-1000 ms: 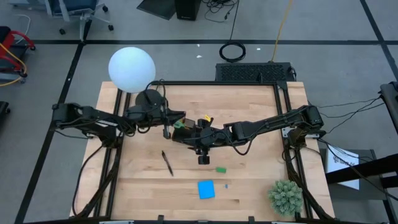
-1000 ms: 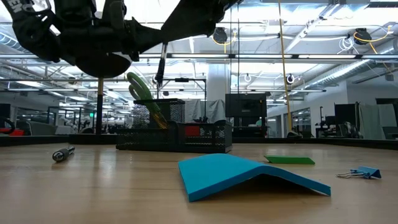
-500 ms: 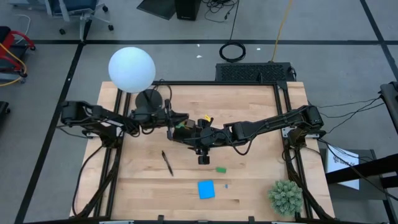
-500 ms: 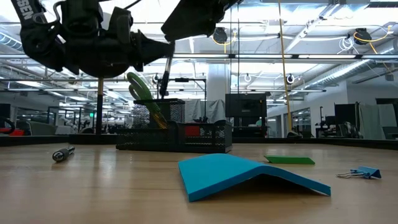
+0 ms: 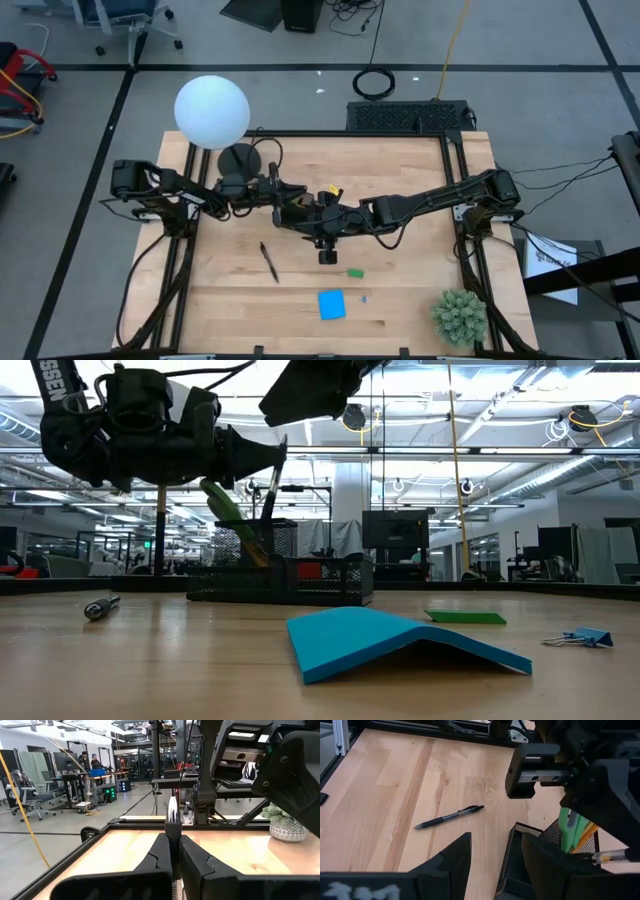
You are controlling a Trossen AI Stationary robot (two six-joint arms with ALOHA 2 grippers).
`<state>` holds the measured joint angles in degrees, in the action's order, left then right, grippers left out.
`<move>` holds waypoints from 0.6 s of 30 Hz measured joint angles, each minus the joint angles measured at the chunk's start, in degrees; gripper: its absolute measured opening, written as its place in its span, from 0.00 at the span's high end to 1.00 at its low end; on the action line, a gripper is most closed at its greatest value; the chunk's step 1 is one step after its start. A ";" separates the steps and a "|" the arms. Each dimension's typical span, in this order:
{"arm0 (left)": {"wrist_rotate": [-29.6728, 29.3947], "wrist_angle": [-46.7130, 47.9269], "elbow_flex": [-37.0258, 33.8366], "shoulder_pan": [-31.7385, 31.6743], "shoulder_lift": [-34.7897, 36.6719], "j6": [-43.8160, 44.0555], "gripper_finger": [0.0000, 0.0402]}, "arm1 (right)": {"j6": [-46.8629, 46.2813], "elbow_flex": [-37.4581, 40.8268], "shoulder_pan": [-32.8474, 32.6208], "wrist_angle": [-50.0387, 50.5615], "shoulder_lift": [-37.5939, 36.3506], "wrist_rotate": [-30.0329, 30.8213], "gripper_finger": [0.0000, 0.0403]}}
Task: Pick and place office supplies into organizer
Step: Put the left black pen into the black desk organizer
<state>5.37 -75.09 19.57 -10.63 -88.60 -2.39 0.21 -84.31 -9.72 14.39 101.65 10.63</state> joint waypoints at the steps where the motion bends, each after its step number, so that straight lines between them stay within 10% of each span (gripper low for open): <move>1: 0.00 -0.13 0.00 0.00 -0.21 0.00 0.99 | 0.00 0.00 0.00 0.00 0.00 0.00 0.59; 18: 0.15 -0.02 0.00 0.00 -0.39 2.14 0.89 | 0.00 0.00 0.00 0.00 0.00 0.00 0.59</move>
<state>5.52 -75.11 19.57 -10.63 -88.99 -0.25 0.21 -84.31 -9.72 14.39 101.65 10.63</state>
